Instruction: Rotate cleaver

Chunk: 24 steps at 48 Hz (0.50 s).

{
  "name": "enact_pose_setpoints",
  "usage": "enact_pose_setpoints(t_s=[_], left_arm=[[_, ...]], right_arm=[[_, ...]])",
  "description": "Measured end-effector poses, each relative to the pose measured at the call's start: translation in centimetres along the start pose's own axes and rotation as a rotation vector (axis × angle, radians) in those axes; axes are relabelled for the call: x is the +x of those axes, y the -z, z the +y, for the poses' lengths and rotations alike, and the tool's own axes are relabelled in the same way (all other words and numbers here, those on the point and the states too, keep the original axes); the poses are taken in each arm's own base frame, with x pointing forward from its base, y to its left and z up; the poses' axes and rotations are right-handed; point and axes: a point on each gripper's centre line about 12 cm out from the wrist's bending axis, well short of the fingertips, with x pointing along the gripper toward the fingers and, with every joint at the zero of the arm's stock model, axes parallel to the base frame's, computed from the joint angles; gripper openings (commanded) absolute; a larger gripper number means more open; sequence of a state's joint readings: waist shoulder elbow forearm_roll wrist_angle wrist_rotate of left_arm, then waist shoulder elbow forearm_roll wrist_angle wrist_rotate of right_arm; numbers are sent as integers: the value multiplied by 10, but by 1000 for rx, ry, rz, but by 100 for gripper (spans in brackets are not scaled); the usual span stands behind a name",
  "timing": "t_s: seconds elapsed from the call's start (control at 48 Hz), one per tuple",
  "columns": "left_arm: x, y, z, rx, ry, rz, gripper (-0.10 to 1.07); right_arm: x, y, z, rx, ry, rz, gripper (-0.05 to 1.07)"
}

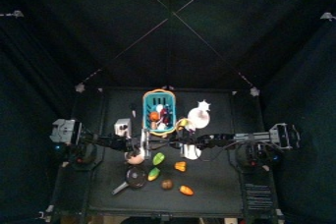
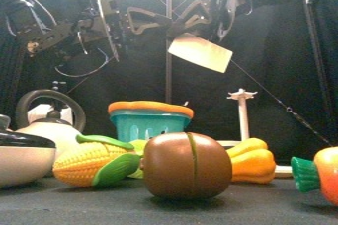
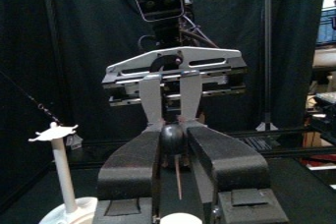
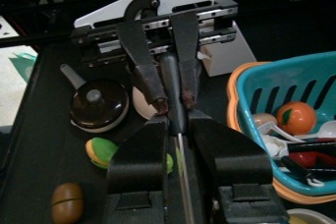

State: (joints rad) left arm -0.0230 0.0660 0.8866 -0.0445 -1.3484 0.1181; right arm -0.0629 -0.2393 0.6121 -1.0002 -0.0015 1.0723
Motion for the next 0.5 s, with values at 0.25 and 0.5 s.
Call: enact_pose_setpoints(t_s=[0.25, 0.5], left_arm=[[0, -2, -1, 6, 6, -4, 89], [-2, -8, 1, 14, 3, -17, 90]], right_arm=[[-1, 11, -2, 45, 9, 29, 34], [-4, 12, -6, 87, 31, 33, 34]])
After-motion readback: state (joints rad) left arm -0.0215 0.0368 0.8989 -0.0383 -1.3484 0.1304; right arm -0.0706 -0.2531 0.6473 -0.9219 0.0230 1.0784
